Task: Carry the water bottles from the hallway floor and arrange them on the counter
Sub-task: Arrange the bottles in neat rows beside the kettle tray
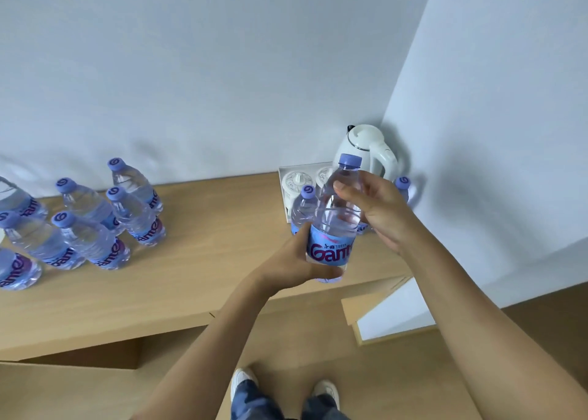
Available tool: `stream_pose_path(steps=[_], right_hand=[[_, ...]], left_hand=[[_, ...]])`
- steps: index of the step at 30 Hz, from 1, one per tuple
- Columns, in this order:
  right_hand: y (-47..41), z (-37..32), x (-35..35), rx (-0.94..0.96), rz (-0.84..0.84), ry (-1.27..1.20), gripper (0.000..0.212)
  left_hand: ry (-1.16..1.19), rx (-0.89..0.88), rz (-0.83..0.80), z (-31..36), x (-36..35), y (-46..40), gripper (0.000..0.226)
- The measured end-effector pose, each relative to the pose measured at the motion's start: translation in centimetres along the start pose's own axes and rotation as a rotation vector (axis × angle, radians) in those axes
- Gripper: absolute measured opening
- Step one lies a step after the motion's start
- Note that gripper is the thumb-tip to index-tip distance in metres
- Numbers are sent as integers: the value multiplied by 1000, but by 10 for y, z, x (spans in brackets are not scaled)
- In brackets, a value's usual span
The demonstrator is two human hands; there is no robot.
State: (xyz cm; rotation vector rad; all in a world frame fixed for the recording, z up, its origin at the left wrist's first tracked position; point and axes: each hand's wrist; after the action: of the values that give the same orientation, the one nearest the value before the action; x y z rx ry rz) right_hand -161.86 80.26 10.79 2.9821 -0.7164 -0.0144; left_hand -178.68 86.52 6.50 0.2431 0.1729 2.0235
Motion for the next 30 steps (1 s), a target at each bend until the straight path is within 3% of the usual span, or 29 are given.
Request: stream_pose_path(steps=[13, 20, 30], right_hand=[[9, 56, 73, -61, -93, 163, 33], [8, 84, 106, -94, -34, 235, 28], [5, 124, 131, -89, 110, 248, 46]], left_hand=[[-93, -8, 84, -63, -62, -64, 65], [-143, 22, 92, -85, -95, -113, 76], [-220, 0, 104, -111, -120, -159, 77]])
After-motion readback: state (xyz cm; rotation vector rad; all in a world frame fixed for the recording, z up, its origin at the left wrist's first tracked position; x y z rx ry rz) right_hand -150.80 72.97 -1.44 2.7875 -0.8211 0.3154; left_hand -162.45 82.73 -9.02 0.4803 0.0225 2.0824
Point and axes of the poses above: each hand's wrist, its own y-axis away from the middle knuckle, its own x-axis out of the back of the hand, z = x × y, and after that the axes turned 1 degree about -x, right-handed
